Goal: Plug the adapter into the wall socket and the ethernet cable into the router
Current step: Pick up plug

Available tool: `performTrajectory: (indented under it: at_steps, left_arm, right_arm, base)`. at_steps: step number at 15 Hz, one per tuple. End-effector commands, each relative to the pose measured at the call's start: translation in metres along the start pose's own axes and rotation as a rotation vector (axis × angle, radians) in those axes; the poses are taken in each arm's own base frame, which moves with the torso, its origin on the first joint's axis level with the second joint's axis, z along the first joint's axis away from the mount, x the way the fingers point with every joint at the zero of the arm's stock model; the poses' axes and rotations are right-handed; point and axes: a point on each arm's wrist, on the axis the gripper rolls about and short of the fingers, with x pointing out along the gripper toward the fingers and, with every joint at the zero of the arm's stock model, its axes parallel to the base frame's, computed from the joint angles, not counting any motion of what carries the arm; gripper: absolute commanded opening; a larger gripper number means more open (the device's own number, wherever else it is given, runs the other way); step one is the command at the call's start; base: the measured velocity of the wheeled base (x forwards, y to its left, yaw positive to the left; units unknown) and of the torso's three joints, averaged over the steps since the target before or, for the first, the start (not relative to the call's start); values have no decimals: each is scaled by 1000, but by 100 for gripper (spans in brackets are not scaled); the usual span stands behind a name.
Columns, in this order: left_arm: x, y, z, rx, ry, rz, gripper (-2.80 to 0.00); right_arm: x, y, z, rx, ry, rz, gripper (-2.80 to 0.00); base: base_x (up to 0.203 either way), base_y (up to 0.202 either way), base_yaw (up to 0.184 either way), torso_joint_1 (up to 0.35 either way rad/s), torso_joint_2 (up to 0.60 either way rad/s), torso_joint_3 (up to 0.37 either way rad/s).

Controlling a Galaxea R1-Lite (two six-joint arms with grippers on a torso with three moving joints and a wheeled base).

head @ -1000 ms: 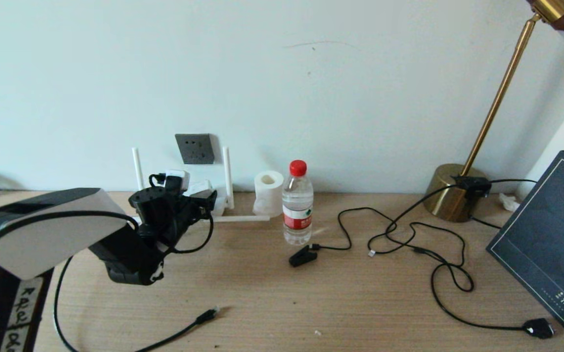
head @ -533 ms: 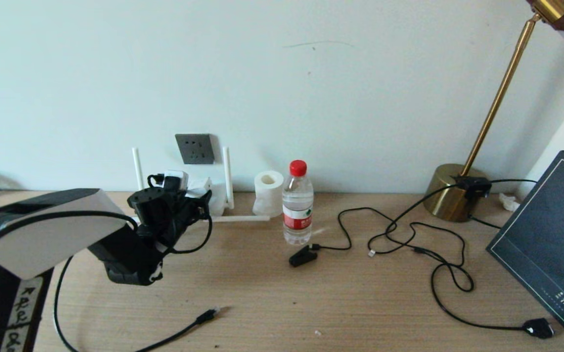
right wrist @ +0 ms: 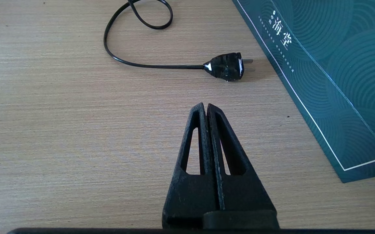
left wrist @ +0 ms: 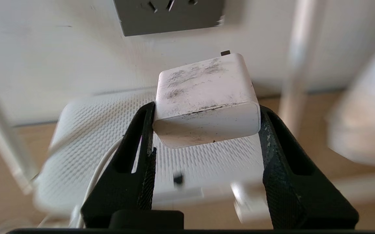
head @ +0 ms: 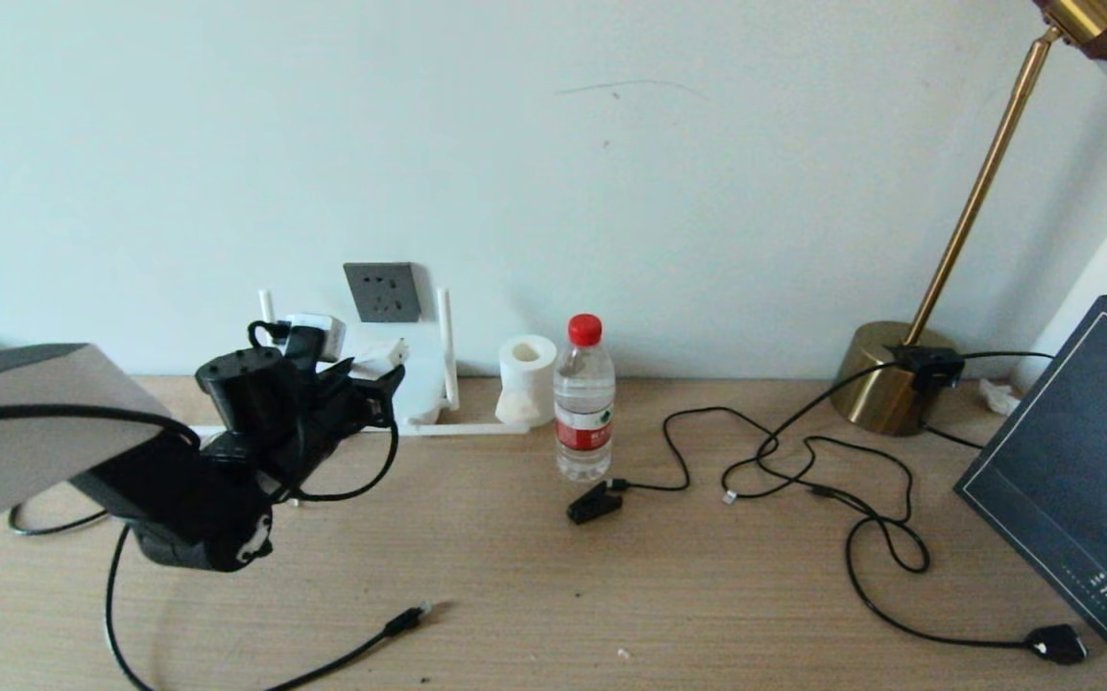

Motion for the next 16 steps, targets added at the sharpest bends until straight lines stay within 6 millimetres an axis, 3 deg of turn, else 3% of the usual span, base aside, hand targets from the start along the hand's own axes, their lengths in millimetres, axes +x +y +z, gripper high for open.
performTrajectory:
  at_steps: [1, 5, 8, 10, 12, 16]
  left_arm:
    - [-43, 6, 42, 0, -17, -6, -280]
    - [-118, 10, 65, 1, 215, -66, -280]
    - [-177, 10, 64, -29, 690, -172, -280]
    - [-204, 12, 82, -105, 918, -217, -280]
    - [-218, 14, 98, -179, 1095, -232, -280]
    - [-198, 13, 86, -248, 1263, -205, -280]
  right_arm:
    - [0, 0, 0, 0, 0, 0, -280]
    - [0, 0, 0, 0, 0, 0, -280]
    - [0, 0, 0, 0, 0, 0, -280]
    - [0, 0, 0, 0, 0, 0, -280]
    - [0, 0, 0, 0, 0, 0, -280]
    - [0, 0, 0, 0, 0, 0, -280]
  base:
    - [0, 0, 0, 0, 0, 0]
    - [0, 0, 0, 0, 0, 0]
    - [0, 0, 0, 0, 0, 0]
    - [0, 0, 0, 0, 0, 0]
    - [0, 0, 0, 0, 0, 0]
    - [0, 0, 0, 0, 0, 0]
